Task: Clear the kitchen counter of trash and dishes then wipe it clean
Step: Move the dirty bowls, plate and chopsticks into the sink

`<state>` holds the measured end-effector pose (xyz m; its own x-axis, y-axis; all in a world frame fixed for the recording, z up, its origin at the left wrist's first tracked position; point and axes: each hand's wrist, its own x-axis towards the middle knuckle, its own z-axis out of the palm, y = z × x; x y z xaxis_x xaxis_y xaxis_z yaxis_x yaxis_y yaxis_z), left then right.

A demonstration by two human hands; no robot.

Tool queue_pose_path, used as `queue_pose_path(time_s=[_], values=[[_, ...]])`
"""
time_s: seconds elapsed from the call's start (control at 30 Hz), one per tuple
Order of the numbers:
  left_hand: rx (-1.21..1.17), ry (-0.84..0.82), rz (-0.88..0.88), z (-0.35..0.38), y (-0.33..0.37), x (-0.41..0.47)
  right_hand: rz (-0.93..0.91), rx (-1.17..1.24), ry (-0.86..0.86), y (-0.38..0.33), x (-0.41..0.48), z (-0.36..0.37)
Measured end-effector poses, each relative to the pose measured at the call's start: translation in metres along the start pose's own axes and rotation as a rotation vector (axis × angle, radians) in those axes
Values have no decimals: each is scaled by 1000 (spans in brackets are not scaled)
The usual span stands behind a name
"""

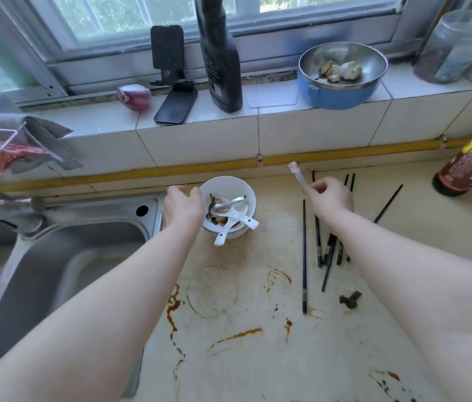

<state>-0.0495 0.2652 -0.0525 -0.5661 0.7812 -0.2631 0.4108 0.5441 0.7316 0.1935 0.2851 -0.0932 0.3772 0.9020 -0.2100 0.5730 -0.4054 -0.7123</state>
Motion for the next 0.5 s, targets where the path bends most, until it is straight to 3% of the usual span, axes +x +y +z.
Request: queue_pose_path(time_s=[0.2, 0.37, 0.43, 0.5], values=[[-29, -30, 34, -33, -19, -31, -142, 280, -89, -15, -70, 13], [-23, -35, 79, -89, -60, -67, -184, 302, -224, -24, -146, 31], [-20, -49, 98, -115, -82, -81, -186, 222, -367, -27, -184, 36], [-7, -53, 119, -136, -107, -89, -164, 47, -622, -29, -223, 41]])
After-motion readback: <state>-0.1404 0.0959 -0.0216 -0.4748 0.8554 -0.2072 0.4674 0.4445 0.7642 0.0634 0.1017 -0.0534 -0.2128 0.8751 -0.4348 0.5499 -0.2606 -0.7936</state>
